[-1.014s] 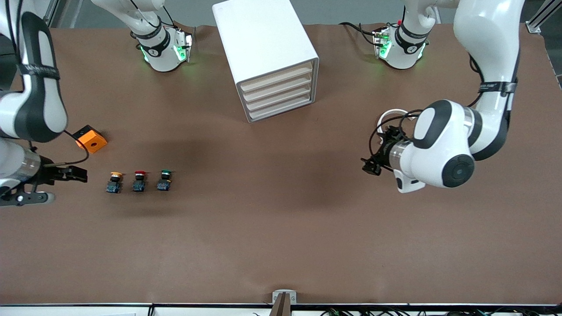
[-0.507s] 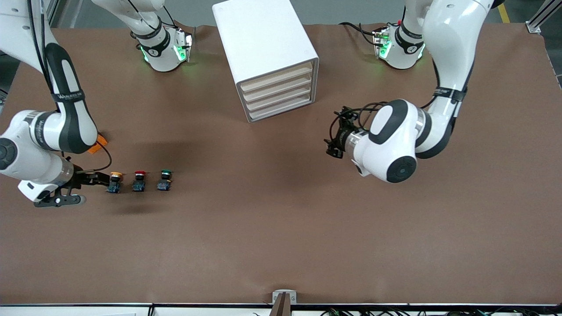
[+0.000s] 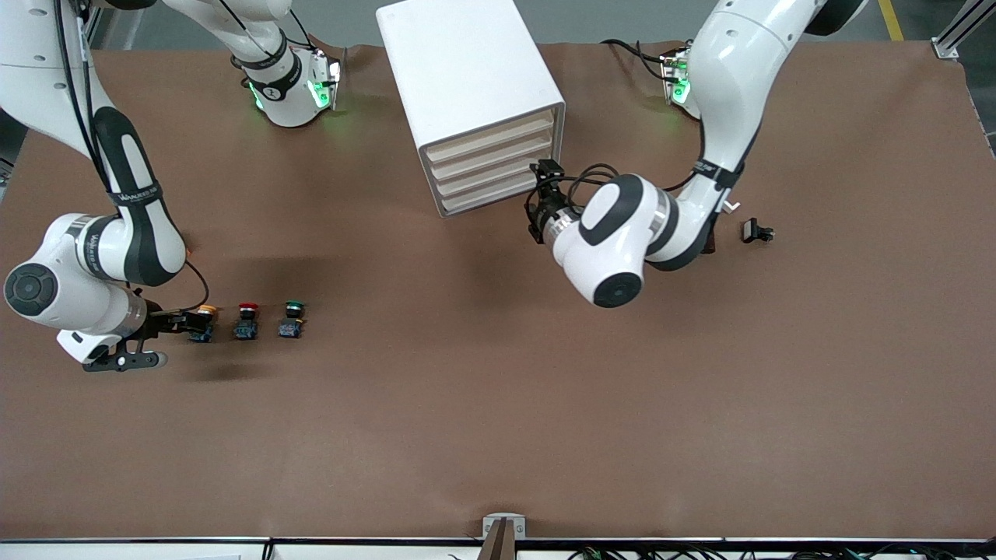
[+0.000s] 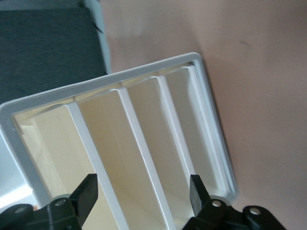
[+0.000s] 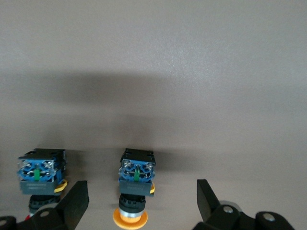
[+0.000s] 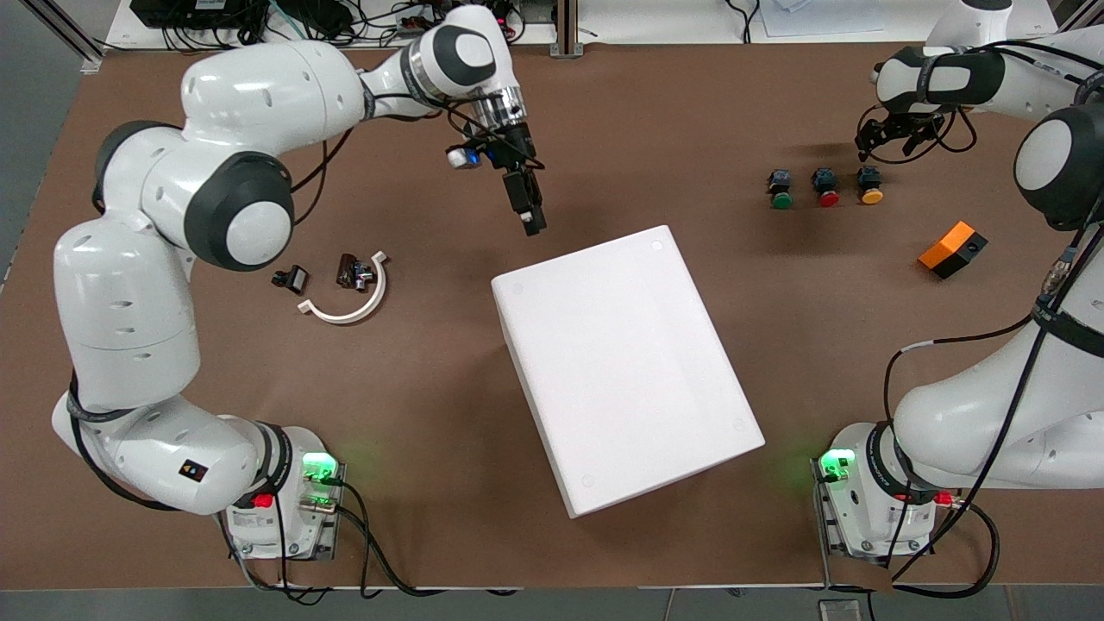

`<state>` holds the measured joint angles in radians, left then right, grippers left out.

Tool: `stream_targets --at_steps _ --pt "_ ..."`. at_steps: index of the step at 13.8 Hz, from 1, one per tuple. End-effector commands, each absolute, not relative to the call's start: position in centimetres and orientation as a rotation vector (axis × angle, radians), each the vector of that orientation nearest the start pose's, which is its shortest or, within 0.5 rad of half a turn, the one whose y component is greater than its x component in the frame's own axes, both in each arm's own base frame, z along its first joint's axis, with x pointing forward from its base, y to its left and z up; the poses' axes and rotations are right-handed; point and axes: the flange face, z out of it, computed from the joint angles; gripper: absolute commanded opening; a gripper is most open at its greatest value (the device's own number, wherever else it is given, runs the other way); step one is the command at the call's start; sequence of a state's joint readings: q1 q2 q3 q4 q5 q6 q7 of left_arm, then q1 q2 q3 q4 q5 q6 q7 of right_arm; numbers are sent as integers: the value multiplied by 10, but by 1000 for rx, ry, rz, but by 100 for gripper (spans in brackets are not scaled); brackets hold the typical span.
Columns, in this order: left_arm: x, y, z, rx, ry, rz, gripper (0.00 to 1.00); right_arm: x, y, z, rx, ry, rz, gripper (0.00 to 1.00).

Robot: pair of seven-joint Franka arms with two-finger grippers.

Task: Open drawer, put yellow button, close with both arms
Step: 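Grasp the button with the right gripper while the left gripper grips the drawer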

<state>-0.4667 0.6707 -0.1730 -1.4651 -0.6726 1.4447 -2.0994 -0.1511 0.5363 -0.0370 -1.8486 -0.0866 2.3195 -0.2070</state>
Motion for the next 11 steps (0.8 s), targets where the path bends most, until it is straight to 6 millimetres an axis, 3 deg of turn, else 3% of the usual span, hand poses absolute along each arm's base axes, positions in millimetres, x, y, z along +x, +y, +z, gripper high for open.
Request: stream_targets --at_steps 1,3,6,9,10,11 --pt "472 -444 289 2233 2403 -1692 78 620 -121 214 -3207 -163 117 100" --pt "467 -450 293 2192 2416 -1757 72 611 -118 201 -3210 -170 53 100" --pt "462 -458 293 2124 2448 -1828 72 602 -118 191 -3208 -167 44 100" --pt "445 -474 274 2120 2515 -1867 64 595 -125 185 -3205 -145 69 100" --pt "442 -476 268 2099 2543 -1888 64 591 -129 182 -3203 -131 80 90" --pt "440 -478 265 2087 2557 -1903 64 590 -128 178 -3201 -128 87 73"
